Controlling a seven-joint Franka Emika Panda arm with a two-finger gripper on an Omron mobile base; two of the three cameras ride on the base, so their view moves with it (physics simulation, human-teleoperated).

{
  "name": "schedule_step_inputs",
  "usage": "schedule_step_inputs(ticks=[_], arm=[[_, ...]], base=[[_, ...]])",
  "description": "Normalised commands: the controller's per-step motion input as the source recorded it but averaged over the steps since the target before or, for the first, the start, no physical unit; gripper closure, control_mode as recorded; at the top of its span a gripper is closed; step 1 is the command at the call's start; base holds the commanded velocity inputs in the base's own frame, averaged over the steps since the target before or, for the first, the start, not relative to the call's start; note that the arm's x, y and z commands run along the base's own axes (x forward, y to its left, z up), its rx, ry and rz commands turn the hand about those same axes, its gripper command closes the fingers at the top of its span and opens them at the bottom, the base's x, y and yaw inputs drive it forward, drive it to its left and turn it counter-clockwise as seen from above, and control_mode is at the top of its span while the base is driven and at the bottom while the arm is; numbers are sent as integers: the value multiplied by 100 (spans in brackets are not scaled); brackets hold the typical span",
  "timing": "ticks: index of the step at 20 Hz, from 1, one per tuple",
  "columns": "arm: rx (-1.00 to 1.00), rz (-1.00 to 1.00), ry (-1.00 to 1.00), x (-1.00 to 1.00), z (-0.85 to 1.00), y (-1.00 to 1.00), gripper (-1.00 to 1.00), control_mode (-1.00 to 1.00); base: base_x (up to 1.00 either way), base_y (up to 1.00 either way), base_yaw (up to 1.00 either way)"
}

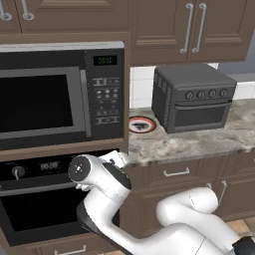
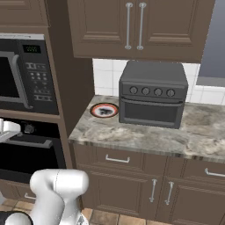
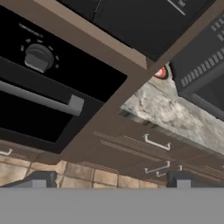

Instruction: Take the fish from the oven and place it on the plate on the counter.

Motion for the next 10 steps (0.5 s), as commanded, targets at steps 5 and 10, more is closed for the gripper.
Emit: schedule_step_inputs(ticks=[5, 10], arm=[[-7, 11, 3, 17, -1, 61, -100, -100], [-35, 28, 8, 45, 0, 50, -100, -100]], base=[[0, 0, 0], [0, 0, 0]])
